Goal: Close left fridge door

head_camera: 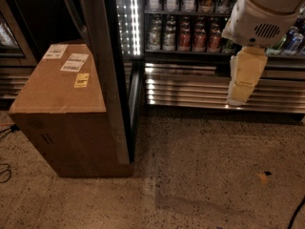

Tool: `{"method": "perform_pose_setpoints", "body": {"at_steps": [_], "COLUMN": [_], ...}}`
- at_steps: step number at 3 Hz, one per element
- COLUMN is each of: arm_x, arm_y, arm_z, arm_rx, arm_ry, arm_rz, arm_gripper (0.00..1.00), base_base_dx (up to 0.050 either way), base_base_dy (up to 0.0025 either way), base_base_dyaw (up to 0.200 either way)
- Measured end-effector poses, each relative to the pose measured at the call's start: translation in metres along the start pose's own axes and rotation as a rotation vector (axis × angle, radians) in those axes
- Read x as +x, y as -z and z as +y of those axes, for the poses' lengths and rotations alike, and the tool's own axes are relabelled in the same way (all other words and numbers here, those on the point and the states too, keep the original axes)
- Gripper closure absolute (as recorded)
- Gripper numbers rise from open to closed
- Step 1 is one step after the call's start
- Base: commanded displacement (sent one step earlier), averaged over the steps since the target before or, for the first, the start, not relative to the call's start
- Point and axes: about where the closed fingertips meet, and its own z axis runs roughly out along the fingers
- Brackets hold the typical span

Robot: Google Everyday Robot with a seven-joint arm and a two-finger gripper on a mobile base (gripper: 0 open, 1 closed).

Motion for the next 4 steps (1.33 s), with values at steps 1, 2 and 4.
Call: {"method": "perform_pose_setpoints", "body": {"at_steps": [1, 2, 4], "arm_x": [-0.003, -0.003, -0.003], "arm_y": [-0.020, -0.060, -0.084], "arm_z": [0.000, 0.008, 0.017], "arm_rx": [-0.029, -0.107, -0.154], "arm_ry": [0.000, -0.003, -0.005], "arm_rz": [-0.025, -0.041, -0.045], "arm_gripper": [0.00, 0.00, 0.00], "base_base_dx": [0.000, 0.000, 0.000], "base_base_dy": [0.00000, 0.00000, 0.00000], "base_base_dyaw": [0.000, 0.000, 0.000]}}
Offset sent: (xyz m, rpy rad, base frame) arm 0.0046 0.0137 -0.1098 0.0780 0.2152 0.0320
